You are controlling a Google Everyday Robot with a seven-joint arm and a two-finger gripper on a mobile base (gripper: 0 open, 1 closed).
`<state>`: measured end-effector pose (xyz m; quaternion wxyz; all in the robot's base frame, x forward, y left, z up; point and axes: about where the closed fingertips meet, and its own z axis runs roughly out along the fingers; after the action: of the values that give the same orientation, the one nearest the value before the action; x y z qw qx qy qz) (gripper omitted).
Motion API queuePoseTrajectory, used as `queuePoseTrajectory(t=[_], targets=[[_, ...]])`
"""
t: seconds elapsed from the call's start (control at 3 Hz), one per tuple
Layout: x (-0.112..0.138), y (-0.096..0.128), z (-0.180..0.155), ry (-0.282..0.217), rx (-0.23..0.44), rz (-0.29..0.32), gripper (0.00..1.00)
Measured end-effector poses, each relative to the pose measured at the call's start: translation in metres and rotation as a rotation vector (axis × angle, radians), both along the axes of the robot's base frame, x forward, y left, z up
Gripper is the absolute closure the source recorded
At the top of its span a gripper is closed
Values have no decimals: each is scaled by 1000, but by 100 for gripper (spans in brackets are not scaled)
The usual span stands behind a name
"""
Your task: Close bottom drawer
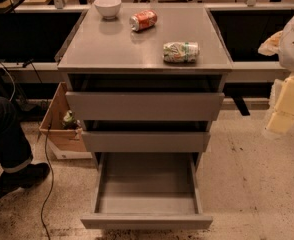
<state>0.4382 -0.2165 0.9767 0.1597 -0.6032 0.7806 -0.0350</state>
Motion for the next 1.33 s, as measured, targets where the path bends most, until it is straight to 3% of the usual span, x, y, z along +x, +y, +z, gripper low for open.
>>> queuePoseTrajectory(t=[0.33, 1.0, 1.33], targets=[[0, 0, 0, 0, 0, 0, 0], [25, 32, -97, 12, 104, 118, 0], [37, 55, -161, 46, 174, 199, 0]])
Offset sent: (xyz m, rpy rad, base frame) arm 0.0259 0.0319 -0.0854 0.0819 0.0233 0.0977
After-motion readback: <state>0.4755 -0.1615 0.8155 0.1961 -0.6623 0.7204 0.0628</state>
